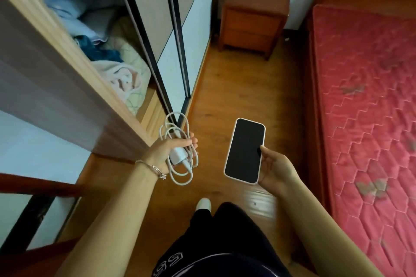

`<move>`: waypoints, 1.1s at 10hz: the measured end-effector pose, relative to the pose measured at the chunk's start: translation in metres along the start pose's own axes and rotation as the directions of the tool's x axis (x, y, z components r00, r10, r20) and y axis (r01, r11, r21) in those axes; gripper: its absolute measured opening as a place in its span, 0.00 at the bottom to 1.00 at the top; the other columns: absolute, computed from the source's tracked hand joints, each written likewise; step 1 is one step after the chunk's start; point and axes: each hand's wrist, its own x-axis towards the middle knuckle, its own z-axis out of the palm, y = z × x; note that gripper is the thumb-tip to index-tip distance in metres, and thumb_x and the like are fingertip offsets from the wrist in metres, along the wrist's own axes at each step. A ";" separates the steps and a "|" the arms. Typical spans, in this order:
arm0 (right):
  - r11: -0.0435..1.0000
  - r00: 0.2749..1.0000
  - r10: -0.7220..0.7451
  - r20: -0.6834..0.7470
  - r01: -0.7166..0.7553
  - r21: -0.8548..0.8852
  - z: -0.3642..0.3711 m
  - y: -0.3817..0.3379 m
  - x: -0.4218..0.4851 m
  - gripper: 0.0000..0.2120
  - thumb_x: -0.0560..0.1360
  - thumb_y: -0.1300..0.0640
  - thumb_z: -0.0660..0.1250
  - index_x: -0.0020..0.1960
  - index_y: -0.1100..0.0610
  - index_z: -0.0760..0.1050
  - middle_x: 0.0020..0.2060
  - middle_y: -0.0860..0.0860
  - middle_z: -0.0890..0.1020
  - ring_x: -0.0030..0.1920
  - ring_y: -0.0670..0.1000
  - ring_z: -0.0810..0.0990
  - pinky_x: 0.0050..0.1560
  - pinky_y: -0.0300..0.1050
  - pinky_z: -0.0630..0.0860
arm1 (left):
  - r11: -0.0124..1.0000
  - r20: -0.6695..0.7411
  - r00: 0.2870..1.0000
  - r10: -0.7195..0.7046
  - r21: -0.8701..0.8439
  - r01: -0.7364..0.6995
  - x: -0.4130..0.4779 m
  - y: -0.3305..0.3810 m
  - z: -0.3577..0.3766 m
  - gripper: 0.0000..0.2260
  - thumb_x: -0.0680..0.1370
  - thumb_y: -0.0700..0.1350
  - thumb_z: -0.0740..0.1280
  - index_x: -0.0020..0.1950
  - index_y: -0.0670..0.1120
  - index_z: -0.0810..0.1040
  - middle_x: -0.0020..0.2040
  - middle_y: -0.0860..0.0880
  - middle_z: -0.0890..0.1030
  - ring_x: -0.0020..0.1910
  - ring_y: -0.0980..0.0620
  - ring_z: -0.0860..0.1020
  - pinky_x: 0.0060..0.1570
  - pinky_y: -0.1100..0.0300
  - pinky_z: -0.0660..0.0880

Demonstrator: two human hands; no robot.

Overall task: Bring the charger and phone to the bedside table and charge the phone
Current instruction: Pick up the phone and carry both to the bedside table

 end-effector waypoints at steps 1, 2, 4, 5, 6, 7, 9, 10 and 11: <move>0.999 0.999 -0.037 -0.001 0.037 0.014 0.016 -0.011 0.009 0.12 0.79 0.55 0.57 0.54 0.61 0.76 0.40 0.57 0.87 0.42 0.56 0.86 0.34 0.50 0.82 | 0.997 -0.005 0.999 -0.042 0.059 0.043 0.034 0.019 -0.002 0.04 0.74 0.34 0.64 0.44 0.43 0.75 0.44 0.43 0.79 0.44 0.47 0.79 0.53 0.49 0.75; 0.999 0.999 -0.042 -0.026 0.042 -0.012 0.017 -0.023 0.023 0.13 0.79 0.55 0.57 0.55 0.61 0.76 0.41 0.57 0.87 0.43 0.57 0.86 0.36 0.52 0.82 | 0.994 0.111 0.988 -0.109 0.036 0.106 0.065 0.033 -0.002 0.05 0.68 0.35 0.67 0.41 0.44 0.77 0.40 0.45 0.84 0.42 0.48 0.83 0.42 0.51 0.80; 0.998 0.997 -0.044 -0.058 0.046 0.034 0.020 -0.068 0.059 0.13 0.80 0.55 0.57 0.55 0.61 0.75 0.39 0.57 0.87 0.40 0.56 0.86 0.33 0.50 0.81 | 0.989 0.150 0.977 -0.151 0.027 0.148 0.129 0.062 0.019 0.06 0.67 0.34 0.68 0.39 0.44 0.77 0.40 0.44 0.85 0.43 0.47 0.84 0.36 0.54 0.80; 0.997 0.997 -0.048 -0.067 0.051 0.056 0.019 -0.100 0.080 0.14 0.79 0.55 0.57 0.59 0.61 0.74 0.42 0.58 0.86 0.44 0.58 0.86 0.35 0.52 0.81 | 0.989 0.136 0.980 -0.143 0.065 0.135 0.167 0.083 0.044 0.06 0.70 0.33 0.66 0.38 0.44 0.78 0.40 0.44 0.85 0.43 0.48 0.84 0.35 0.54 0.80; 0.996 0.996 -0.058 -0.073 0.063 0.069 0.019 -0.137 0.102 0.14 0.80 0.54 0.57 0.59 0.60 0.74 0.43 0.58 0.86 0.45 0.58 0.86 0.36 0.53 0.82 | 0.992 0.149 0.982 -0.115 0.063 0.107 0.204 0.106 0.071 0.07 0.70 0.33 0.66 0.38 0.43 0.79 0.38 0.45 0.85 0.42 0.49 0.84 0.35 0.55 0.80; 0.990 0.995 -0.074 -0.074 0.082 0.117 0.019 -0.170 0.117 0.13 0.80 0.54 0.57 0.56 0.60 0.75 0.40 0.57 0.87 0.42 0.56 0.86 0.34 0.52 0.81 | 0.991 0.179 0.976 -0.123 0.071 0.112 0.230 0.122 0.094 0.06 0.64 0.35 0.69 0.36 0.44 0.83 0.38 0.46 0.85 0.43 0.49 0.84 0.35 0.55 0.80; 0.982 0.994 -0.088 -0.060 0.097 0.163 0.023 -0.218 0.144 0.12 0.80 0.55 0.57 0.57 0.60 0.74 0.40 0.57 0.87 0.42 0.56 0.86 0.35 0.50 0.82 | 0.990 0.150 0.979 -0.135 0.056 0.128 0.269 0.144 0.115 0.05 0.66 0.36 0.70 0.35 0.45 0.83 0.39 0.46 0.85 0.44 0.49 0.84 0.36 0.54 0.80; 0.982 0.996 -0.064 -0.067 0.075 0.172 0.029 -0.236 0.160 0.13 0.80 0.55 0.57 0.59 0.60 0.74 0.42 0.57 0.87 0.43 0.56 0.86 0.35 0.51 0.82 | 0.988 0.102 0.984 -0.149 0.047 0.145 0.283 0.157 0.120 0.05 0.66 0.36 0.70 0.37 0.44 0.81 0.40 0.45 0.85 0.44 0.48 0.84 0.35 0.54 0.80; 0.983 0.997 -0.058 -0.059 0.068 0.172 0.036 -0.254 0.178 0.13 0.80 0.55 0.57 0.57 0.60 0.75 0.42 0.57 0.87 0.43 0.56 0.86 0.36 0.52 0.82 | 0.989 0.102 0.984 -0.145 0.039 0.142 0.301 0.171 0.124 0.05 0.63 0.37 0.72 0.36 0.45 0.81 0.41 0.45 0.85 0.44 0.48 0.84 0.35 0.54 0.80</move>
